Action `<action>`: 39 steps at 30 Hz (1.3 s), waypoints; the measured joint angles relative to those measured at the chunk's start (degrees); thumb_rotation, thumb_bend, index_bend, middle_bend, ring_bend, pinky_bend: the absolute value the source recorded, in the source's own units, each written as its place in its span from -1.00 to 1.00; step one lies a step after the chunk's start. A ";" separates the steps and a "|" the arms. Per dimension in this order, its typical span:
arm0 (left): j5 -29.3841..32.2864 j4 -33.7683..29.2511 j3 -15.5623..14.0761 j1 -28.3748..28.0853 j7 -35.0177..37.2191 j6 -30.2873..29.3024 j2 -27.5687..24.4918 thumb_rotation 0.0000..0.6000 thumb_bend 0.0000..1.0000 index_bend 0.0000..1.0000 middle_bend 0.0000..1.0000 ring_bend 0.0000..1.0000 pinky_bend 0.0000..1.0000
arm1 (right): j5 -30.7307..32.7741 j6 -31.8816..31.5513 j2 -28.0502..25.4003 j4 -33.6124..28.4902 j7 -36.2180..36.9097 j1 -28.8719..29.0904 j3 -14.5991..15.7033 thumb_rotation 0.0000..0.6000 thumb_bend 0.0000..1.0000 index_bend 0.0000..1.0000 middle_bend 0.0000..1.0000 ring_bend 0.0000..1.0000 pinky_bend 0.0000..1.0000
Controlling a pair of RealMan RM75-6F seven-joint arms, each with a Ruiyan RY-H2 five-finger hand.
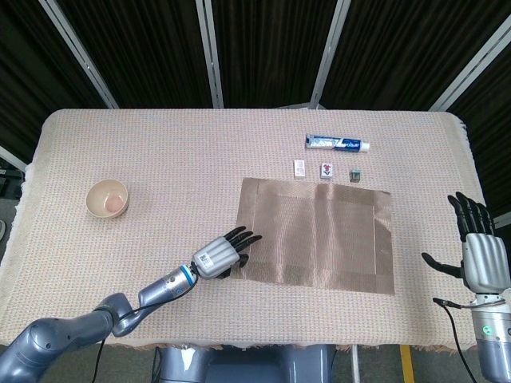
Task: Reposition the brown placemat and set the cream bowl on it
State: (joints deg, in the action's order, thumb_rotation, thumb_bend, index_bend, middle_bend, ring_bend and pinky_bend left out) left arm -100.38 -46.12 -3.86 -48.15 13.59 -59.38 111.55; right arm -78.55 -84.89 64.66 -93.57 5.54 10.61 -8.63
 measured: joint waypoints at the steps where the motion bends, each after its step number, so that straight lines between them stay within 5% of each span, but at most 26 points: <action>1: 0.14 -0.05 0.03 0.01 -0.07 0.06 0.05 1.00 -0.13 0.12 -1.00 -1.00 -1.00 | -0.10 -0.04 -0.02 -0.04 0.02 -0.04 -0.02 1.00 -1.00 -1.00 -1.00 -1.00 -1.00; 14: 1.66 -2.78 0.16 0.84 -1.48 -0.57 -1.51 1.00 -0.07 0.25 -1.00 -1.00 -1.00 | -1.71 -0.91 -0.54 -0.80 0.44 -0.66 -0.28 1.00 -1.00 -1.00 -1.00 -1.00 -1.00; 25: 3.77 -9.30 0.72 3.47 -5.16 -2.86 -8.90 1.00 -0.07 0.28 -1.00 -1.00 -1.00 | -3.55 -2.36 -1.38 -2.15 1.26 -1.37 -0.35 1.00 -1.00 -1.00 -1.00 -1.00 -1.00; 39: 0.05 -28.32 -6.44 9.71 -14.87 -8.77 -21.39 1.00 -0.07 0.29 -1.00 -1.00 -1.00 | -5.93 -3.85 -2.48 -4.30 2.01 -2.19 -0.10 1.00 -1.00 -1.00 -1.00 -1.00 -1.00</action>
State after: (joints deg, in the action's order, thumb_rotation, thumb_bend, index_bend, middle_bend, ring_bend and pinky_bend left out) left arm -100.34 -74.44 -10.30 -38.43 -1.28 -68.15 90.16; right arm -84.49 -88.73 62.18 -97.87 7.55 8.42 -8.73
